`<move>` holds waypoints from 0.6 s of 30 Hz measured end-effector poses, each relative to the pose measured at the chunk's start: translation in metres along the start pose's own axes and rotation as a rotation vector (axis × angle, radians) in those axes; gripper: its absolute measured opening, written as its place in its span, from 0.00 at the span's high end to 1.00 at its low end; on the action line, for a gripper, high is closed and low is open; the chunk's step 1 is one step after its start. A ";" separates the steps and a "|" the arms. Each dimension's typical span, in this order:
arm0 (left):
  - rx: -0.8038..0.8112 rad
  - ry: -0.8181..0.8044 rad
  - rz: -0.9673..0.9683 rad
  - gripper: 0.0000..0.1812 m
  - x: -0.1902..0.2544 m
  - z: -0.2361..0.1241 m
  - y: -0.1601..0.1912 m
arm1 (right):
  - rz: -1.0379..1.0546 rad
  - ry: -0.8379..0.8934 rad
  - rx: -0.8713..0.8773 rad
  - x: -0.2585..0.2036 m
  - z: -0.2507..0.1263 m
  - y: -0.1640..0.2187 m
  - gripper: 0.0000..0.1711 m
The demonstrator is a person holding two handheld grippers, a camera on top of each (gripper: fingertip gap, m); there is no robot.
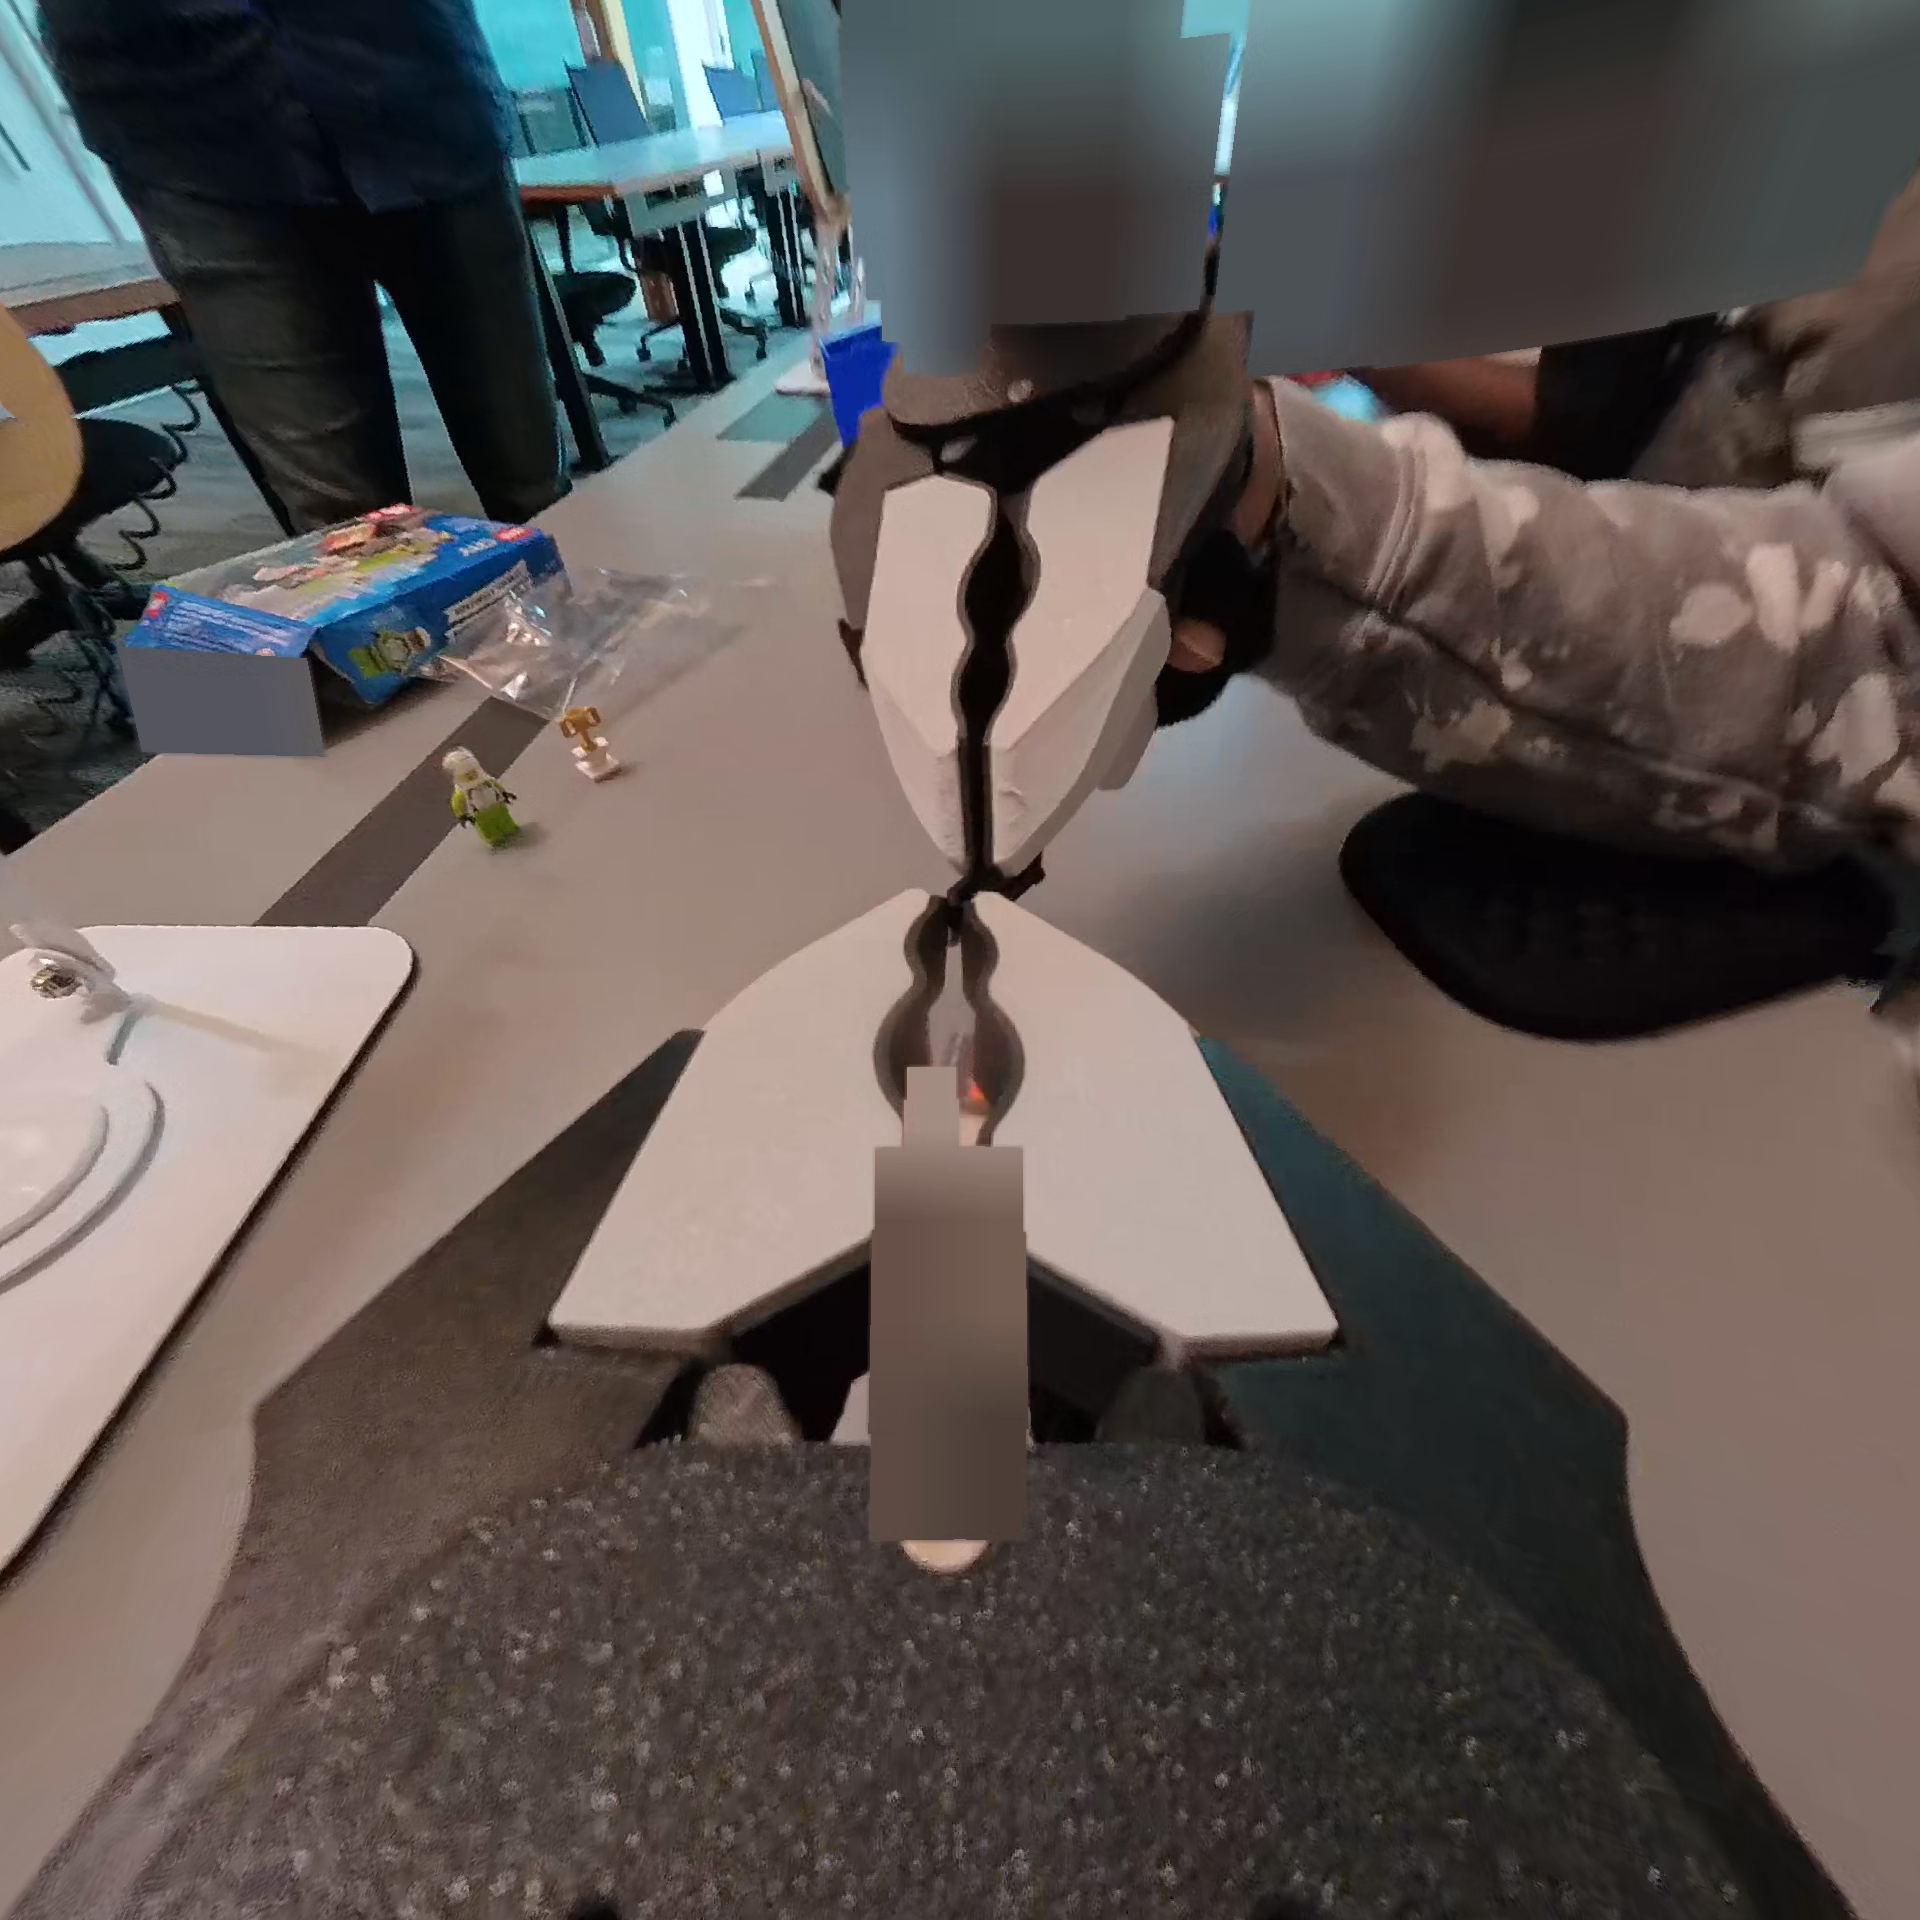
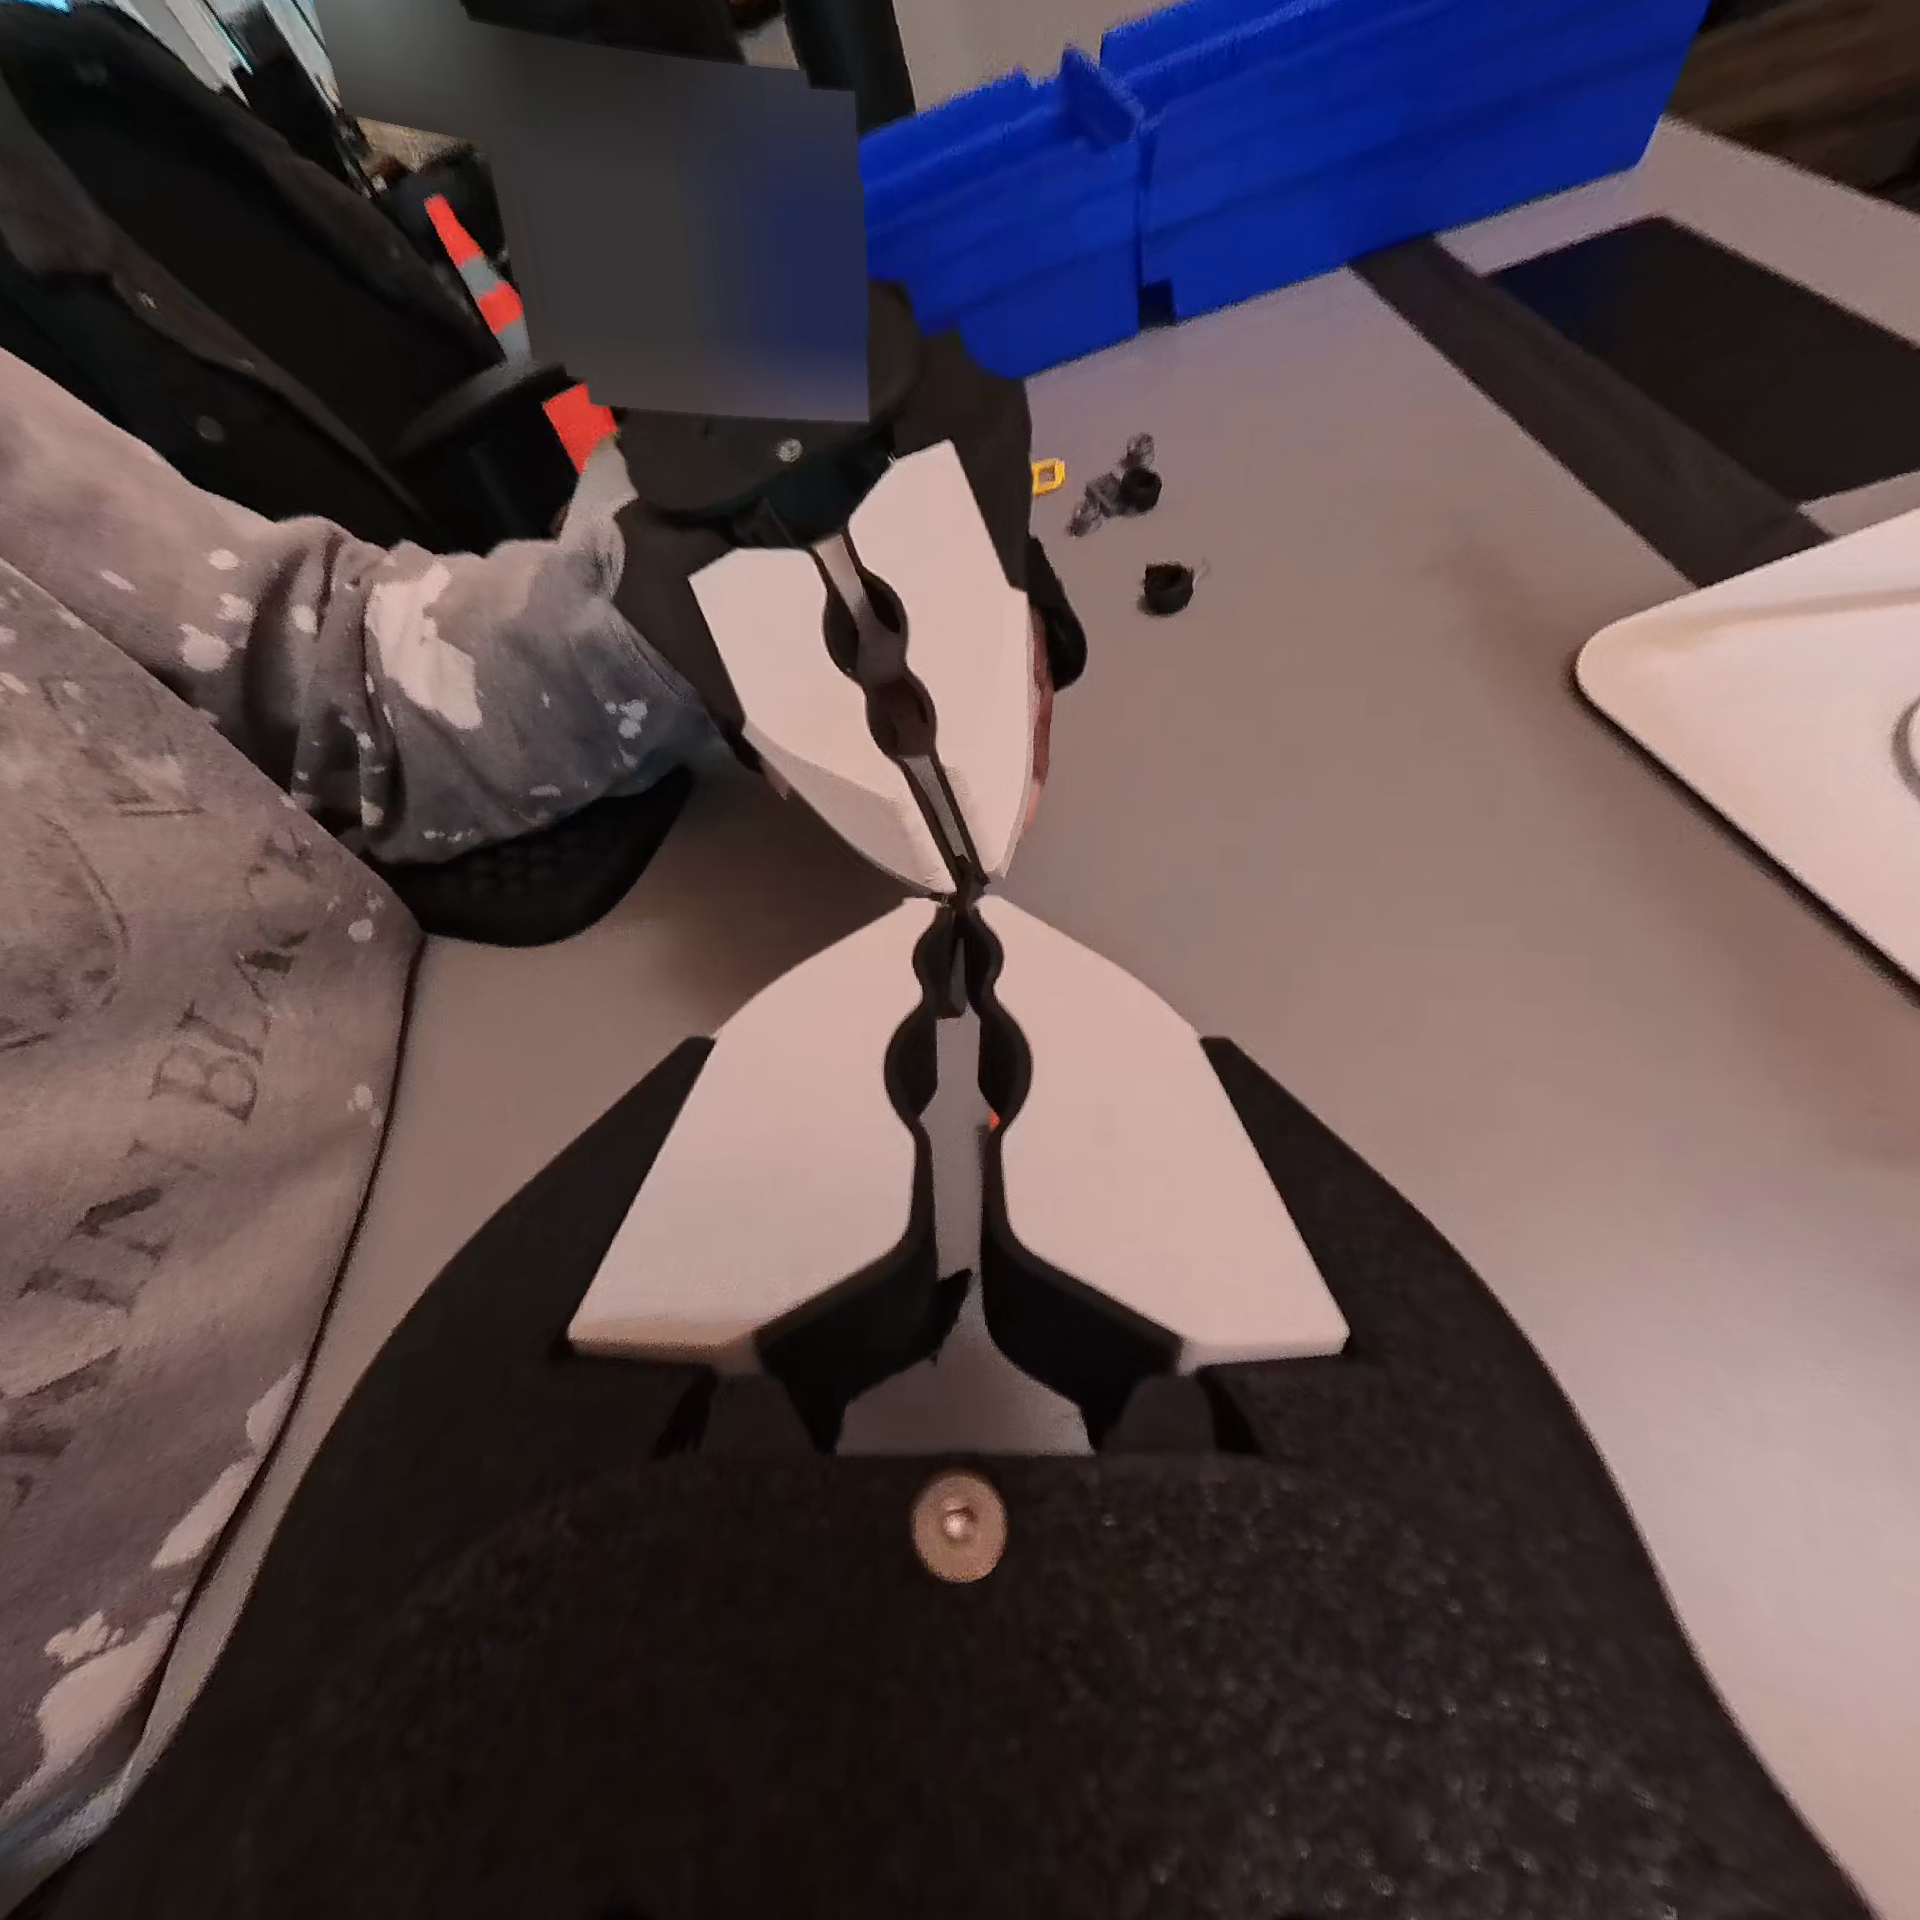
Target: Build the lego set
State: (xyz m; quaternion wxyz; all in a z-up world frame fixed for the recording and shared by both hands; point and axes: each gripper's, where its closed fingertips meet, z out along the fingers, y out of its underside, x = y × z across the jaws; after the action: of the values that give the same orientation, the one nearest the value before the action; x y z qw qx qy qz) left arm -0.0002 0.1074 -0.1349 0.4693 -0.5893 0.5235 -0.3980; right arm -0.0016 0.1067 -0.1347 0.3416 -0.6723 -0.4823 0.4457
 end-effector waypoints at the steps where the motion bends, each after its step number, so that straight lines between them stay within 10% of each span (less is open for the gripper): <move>1: 0.029 -0.001 -0.033 0.99 -0.003 -0.001 -0.003 | 0.000 0.002 0.026 0.001 -0.001 -0.004 0.99; 18: 0.501 -0.008 -0.632 0.99 -0.039 -0.016 -0.048 | -0.180 0.320 0.339 0.023 -0.011 -0.060 0.98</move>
State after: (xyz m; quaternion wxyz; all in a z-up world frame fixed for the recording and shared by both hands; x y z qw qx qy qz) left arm -0.0087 0.1443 -0.0840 0.4549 -0.5901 0.2014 -0.6358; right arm -0.0086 0.1466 -0.0831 0.5600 -0.6215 -0.3985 0.3760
